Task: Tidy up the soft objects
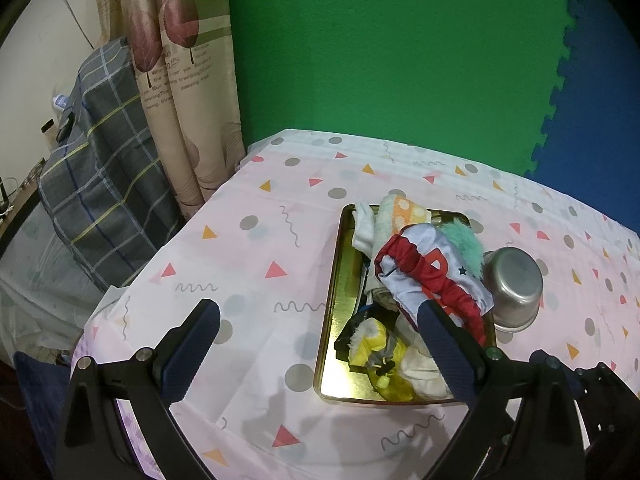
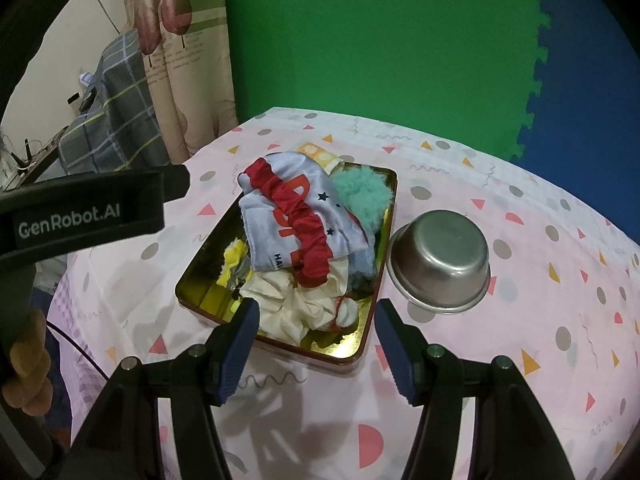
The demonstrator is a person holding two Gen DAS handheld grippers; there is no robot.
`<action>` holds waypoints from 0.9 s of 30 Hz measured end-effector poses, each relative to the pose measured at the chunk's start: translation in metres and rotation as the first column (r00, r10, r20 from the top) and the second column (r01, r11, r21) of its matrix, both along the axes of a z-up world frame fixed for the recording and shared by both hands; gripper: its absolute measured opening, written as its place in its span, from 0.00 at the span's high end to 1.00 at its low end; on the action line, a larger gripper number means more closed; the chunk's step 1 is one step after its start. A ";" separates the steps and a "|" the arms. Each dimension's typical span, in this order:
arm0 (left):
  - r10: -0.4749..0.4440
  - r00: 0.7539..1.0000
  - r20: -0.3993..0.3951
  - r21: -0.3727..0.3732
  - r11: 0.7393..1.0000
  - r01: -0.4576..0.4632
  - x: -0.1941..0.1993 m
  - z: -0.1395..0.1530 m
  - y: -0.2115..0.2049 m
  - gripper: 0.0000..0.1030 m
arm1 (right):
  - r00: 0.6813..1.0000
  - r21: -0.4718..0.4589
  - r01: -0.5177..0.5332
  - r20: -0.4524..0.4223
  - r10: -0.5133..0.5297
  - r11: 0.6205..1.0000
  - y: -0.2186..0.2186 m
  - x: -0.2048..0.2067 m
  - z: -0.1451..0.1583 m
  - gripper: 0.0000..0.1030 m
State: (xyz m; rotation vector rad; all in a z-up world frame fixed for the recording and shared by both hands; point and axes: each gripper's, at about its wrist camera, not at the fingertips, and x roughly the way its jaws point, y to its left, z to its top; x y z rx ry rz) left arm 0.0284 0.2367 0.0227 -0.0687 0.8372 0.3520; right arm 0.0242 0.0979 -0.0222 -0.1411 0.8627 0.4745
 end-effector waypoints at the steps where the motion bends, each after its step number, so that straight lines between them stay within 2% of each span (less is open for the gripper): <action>1: -0.003 1.000 0.001 0.002 1.000 0.003 0.001 0.000 -0.001 0.05 | 1.000 0.000 -0.002 0.000 0.002 1.000 0.001 0.000 0.000 0.41; 8: -0.017 1.000 0.002 0.019 1.000 0.017 0.001 0.001 -0.005 0.05 | 1.000 -0.002 -0.007 -0.004 0.007 1.000 0.003 -0.001 -0.001 0.41; 27: -0.030 1.000 -0.007 -0.001 1.000 0.030 0.002 -0.004 -0.004 0.05 | 1.000 -0.004 -0.016 -0.013 0.016 1.000 0.005 0.000 -0.005 0.41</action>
